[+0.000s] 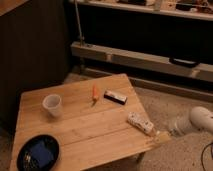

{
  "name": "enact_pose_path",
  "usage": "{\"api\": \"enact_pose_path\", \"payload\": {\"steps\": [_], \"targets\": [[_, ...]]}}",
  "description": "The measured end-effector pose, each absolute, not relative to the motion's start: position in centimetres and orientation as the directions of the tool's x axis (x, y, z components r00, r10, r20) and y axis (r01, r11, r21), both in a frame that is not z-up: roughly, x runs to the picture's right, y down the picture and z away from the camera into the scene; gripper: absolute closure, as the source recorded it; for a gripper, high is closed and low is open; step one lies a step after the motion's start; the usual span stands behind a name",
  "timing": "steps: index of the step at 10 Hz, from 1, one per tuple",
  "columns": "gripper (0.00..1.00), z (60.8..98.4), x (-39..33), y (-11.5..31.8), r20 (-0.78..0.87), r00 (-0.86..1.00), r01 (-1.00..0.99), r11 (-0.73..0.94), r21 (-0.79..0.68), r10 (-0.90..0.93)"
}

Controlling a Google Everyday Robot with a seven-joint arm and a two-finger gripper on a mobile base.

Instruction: Stand the bottle upright

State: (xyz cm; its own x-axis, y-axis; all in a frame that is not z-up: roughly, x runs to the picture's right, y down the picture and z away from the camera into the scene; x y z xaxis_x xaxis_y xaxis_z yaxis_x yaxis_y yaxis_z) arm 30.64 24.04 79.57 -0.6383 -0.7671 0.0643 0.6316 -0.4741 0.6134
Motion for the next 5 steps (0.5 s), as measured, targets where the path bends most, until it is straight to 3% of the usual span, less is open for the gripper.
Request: {"api": "enact_pose_path", "payload": {"steps": [5], "targets": [[0.20,80.9,30.5,24.7,0.088,-0.649,0.640,-0.480,0.601,-0.756]]}}
